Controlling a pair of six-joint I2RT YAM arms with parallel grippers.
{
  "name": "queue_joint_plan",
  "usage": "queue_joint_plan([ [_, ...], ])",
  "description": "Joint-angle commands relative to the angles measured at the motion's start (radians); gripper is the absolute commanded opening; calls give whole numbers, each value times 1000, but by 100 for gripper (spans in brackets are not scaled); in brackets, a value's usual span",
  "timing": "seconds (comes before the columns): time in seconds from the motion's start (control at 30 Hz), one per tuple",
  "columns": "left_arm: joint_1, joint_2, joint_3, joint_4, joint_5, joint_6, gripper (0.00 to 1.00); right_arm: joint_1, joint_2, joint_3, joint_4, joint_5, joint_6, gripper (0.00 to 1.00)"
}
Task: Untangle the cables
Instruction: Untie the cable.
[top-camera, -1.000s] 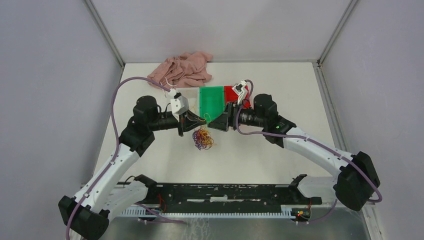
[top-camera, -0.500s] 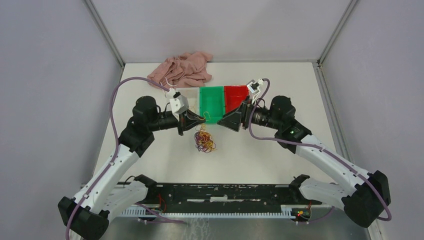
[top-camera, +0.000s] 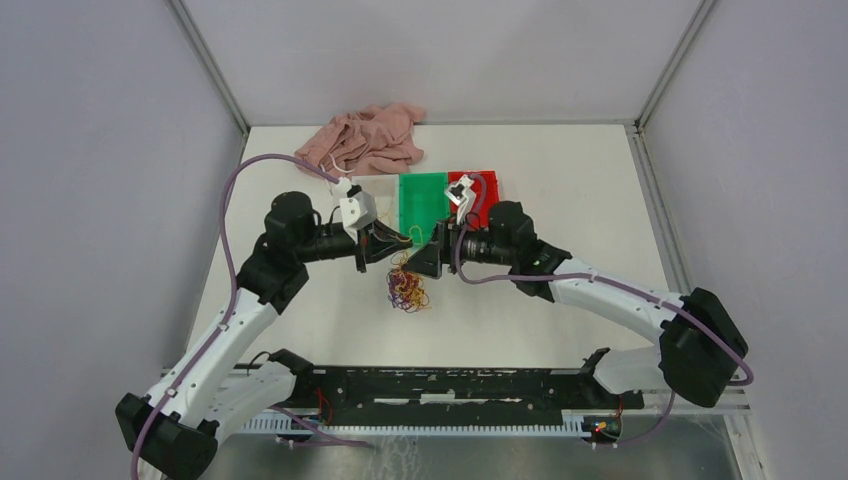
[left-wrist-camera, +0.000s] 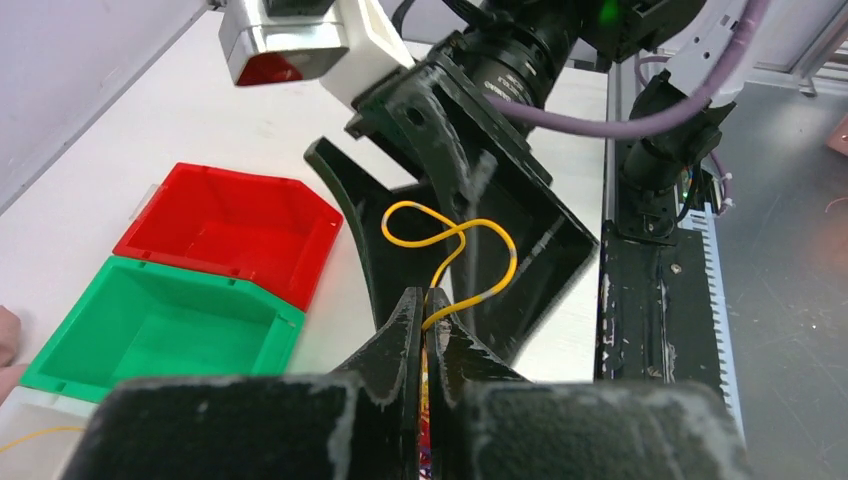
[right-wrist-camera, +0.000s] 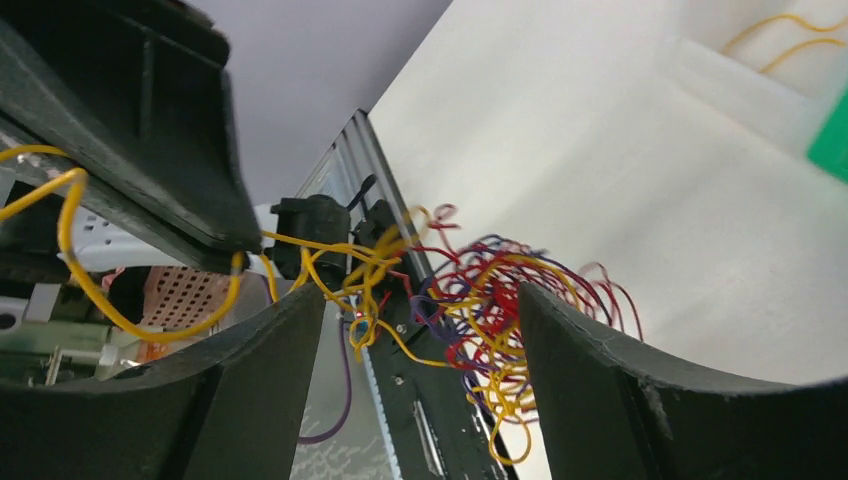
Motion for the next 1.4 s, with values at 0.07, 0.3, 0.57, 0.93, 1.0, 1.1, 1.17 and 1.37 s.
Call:
queue_joint_plan([
  [0.07,-10,5,65,35,36,-61,3,56,83,65,120,74,5,78],
  [0.3,-20,16,128,44,79,-137,3,60,168,69,113,161,3,73],
  [0.57,-31,33,255,27,91,-163,3,60,240,-10,163,179,17,70],
  [0.93,-32,39,346,-9,92,-165,3,60,234,-148,215,214,22,62],
  [1.0,-32,41,364,-12,87,-159,3,60,231,-166,214,221,17,59],
  [1.1,-32,49,406,-29,82,-141,3,59,230,-195,215,235,9,48],
  [1.17,-32,55,438,-43,75,-121,3,60,232,-211,217,245,6,39],
  [1.37,-32,76,551,-88,31,-39,3,60,243,-247,220,260,-7,29],
])
